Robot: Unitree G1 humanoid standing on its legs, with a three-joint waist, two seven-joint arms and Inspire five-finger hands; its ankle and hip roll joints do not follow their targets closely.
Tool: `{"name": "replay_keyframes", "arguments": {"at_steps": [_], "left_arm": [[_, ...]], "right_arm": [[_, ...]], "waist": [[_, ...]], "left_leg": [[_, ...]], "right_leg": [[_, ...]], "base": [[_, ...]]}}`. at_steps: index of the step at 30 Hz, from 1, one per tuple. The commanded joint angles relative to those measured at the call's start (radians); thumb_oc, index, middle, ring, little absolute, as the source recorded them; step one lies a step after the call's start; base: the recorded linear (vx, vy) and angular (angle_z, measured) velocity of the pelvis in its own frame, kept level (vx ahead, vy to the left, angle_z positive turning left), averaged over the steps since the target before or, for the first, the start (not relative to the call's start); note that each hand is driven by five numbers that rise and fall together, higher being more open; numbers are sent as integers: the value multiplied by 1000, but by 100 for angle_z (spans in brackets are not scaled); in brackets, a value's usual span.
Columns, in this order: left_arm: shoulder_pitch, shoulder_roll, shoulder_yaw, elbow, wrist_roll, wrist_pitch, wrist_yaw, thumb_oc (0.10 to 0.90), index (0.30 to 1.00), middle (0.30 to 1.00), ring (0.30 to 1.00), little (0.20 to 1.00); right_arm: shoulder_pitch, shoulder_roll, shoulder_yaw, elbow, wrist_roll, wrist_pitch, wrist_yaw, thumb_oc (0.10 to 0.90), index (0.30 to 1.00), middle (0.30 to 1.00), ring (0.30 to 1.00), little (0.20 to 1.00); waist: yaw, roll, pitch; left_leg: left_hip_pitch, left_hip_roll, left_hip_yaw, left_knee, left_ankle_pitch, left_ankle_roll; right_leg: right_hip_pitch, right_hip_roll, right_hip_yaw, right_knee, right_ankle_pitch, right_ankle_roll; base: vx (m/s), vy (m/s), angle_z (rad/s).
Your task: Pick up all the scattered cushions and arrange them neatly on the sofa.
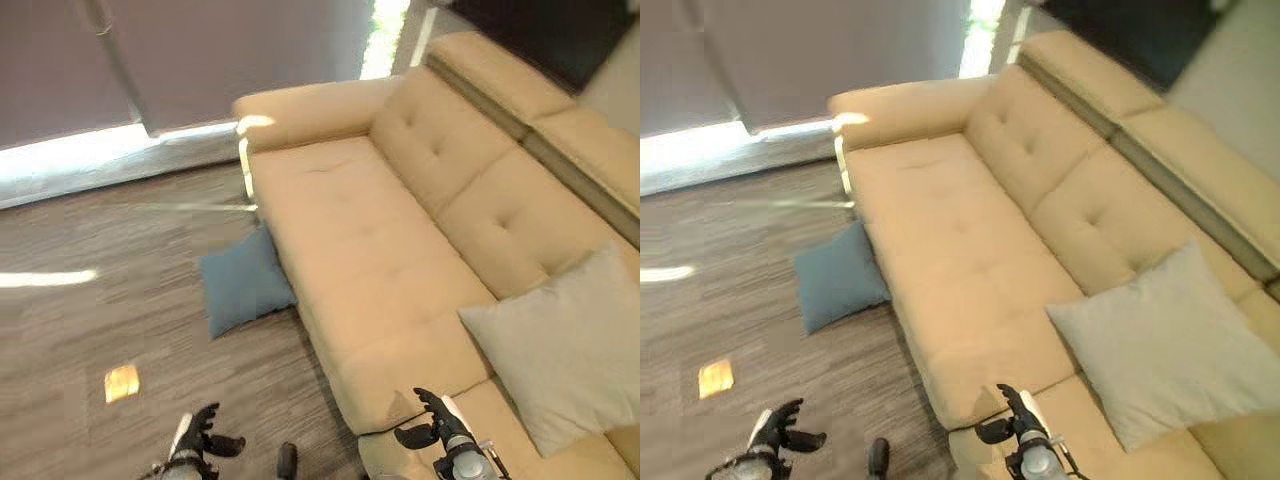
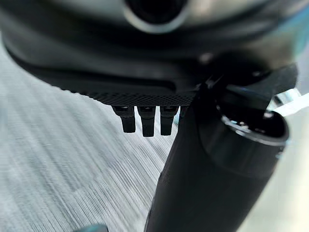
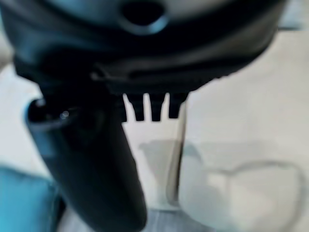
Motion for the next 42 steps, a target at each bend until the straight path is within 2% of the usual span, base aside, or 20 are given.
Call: {"name": "replay_keyframes", "arguments": {"at_steps": [1, 3, 5, 7, 8, 11, 13, 18, 20, 22, 23, 25, 27, 29, 34, 36, 38, 39, 41, 42], "left_arm": [[18, 18, 4, -78, 23, -38, 23, 800, 900, 900, 900, 900], [11, 12, 9, -77, 3, -37, 31, 800, 900, 900, 900, 900], [13, -6, -9, -78, 11, -35, 26, 800, 900, 900, 900, 900], [17, -22, -13, -89, 1, -33, 25, 800, 900, 900, 900, 900], [30, -30, 6, -92, -9, -28, 21, 800, 900, 900, 900, 900], [36, -35, 25, -69, -25, -22, 21, 800, 900, 900, 900, 900], [42, -37, 32, -51, -34, -15, 15, 800, 900, 900, 900, 900], [51, -26, 38, -39, -22, -10, 7, 800, 900, 900, 900, 900], [49, -7, 53, -35, -25, -1, 4, 800, 900, 900, 900, 900], [49, -7, 53, -35, -25, -1, 4, 800, 900, 900, 900, 900], [44, 16, 59, -25, -7, 4, 6, 800, 900, 900, 900, 900], [43, 21, 61, -25, -7, 2, 5, 800, 900, 900, 900, 900], [44, 18, 62, -31, -11, 2, 7, 800, 900, 900, 900, 900], [48, 12, 62, -18, -22, 4, 3, 800, 900, 900, 900, 900], [32, 4, 62, 23, -9, 4, -9, 800, 900, 900, 900, 900], [33, -5, 53, 18, 0, 5, -6, 800, 900, 900, 900, 900], [38, -10, 53, 15, -2, 6, -8, 800, 900, 900, 900, 900], [43, -20, 41, 9, 2, 8, -9, 800, 900, 900, 900, 900], [47, -25, 27, -14, 4, 10, -15, 800, 900, 900, 900, 900], [47, -24, 27, -14, 4, 10, -15, 800, 900, 900, 900, 900]], "right_arm": [[-23, -29, 12, -42, 40, -29, -28, 800, 900, 900, 900, 900], [-42, -33, 30, -55, 35, -28, -30, 800, 900, 900, 900, 900], [-46, -49, 26, -65, 33, -30, -33, 800, 900, 900, 900, 900], [-43, -62, 19, -67, 30, -23, -37, 800, 900, 900, 900, 900], [-33, -61, 8, -60, 31, -13, -44, 800, 900, 900, 900, 900], [-31, -53, 3, -44, 40, -12, -46, 800, 900, 900, 900, 900], [-28, -39, 5, -13, 41, -6, -46, 800, 900, 900, 900, 900], [-37, -16, 22, 20, 29, 4, -41, 800, 900, 900, 900, 900], [-39, 3, 28, 20, 27, 6, -31, 800, 900, 900, 900, 900], [-39, 4, 28, 20, 27, 6, -31, 800, 900, 900, 900, 900], [-50, 17, 43, 9, 12, 6, -28, 800, 900, 900, 900, 900], [-47, 17, 55, -11, 9, 3, -25, 800, 900, 900, 900, 900], [-46, 15, 59, -16, 5, 3, -25, 800, 900, 900, 900, 900], [-53, 14, 67, -1, 6, 8, -23, 800, 900, 900, 900, 900], [-51, 17, 62, 30, -7, 17, -21, 800, 900, 900, 900, 900], [-34, 12, 58, 42, -5, 20, -21, 800, 900, 900, 900, 900], [-25, 10, 49, 53, -7, 26, -18, 800, 900, 900, 900, 900], [-9, 5, 40, 55, -3, 26, -20, 800, 900, 900, 900, 900], [-5, -2, 34, 58, 0, 25, -19, 800, 900, 900, 900, 900], [-5, -1, 33, 58, 0, 25, -19, 800, 900, 900, 900, 900]], "waist": [[-1, -40, -22], [13, -44, -16], [22, -38, 5], [7, -32, 23], [-7, -36, 17], [-16, -48, 12], [-29, -47, 5], [-13, -63, -8], [0, -61, -1], [0, -61, -1], [-8, -49, 20], [-18, -37, 30], [-24, -32, 33], [-35, -37, 35], [-60, -59, 31], [-69, -56, 21], [-71, -57, 8], [-81, -45, -2], [-92, -43, -9], [-94, -46, -11]], "left_leg": [[33, 24, 130, 15, -140, -33], [-23, 26, 105, 14, -91, -68], [-81, 20, 101, 24, -60, -88], [-128, 37, 213, 66, -53, -83], [-121, 92, 384, 97, -72, -70], [-106, 103, 403, 161, -117, -69], [-41, 131, 485, 149, -152, -71], [-26, 100, 458, 129, -176, -44], [11, 70, 427, 107, -193, -14], [12, 69, 427, 106, -193, -14], [61, 54, 403, 72, -198, 9], [106, 49, 388, 48, -204, 14], [121, 46, 378, 43, -207, 14], [152, 29, 355, 32, -225, 12], [221, -8, 303, 42, -286, 6], [248, -15, 292, 58, -315, 6], [253, -20, 284, 72, -327, 3], [257, -5, 298, 139, -332, -33], [216, 19, 327, 299, -274, -95], [211, 16, 326, 299, -271, -94]], "right_leg": [[-15, -95, -153, -149, 136, 15], [-5, -76, -145, -225, 137, 2], [10, -78, -183, -284, 146, -2], [17, -94, -237, -311, 161, 0], [25, -120, -319, -334, 184, 1], [27, -143, -374, -331, 192, -4], [33, -161, -461, -329, 192, 1], [48, -179, -466, -283, 176, 12], [11, -217, -457, -99, 168, 23], [10, -218, -456, -96, 166, 23], [-72, -228, -415, 108, 222, 45], [-129, -201, -376, 178, 218, 39], [-156, -182, -360, 169, 217, 32], [-198, -172, -380, 39, 218, 19], [-220, -156, -445, -220, 288, 54], [-194, -139, -413, -211, 293, 34], [-187, -146, -427, -206, 296, 30], [-146, -144, -459, -207, 284, 16], [-94, -133, -466, -224, 268, -5], [-97, -137, -467, -225, 269, -5]], "base": [[-127, -185, 86], [-197, -202, 79], [-227, -111, 131], [-206, -26, 192], [-150, -5, 185], [-50, 31, 141], [97, 120, 82], [181, 169, 65], [178, 236, 20], [117, 157, 16], [202, 237, 33], [247, 202, 37], [209, 63, 24], [323, 9, 33], [315, -29, 11], [320, -37, 18], [280, -58, 59], [427, -97, 77], [276, -93, 43], [181, -106, 31]]}}
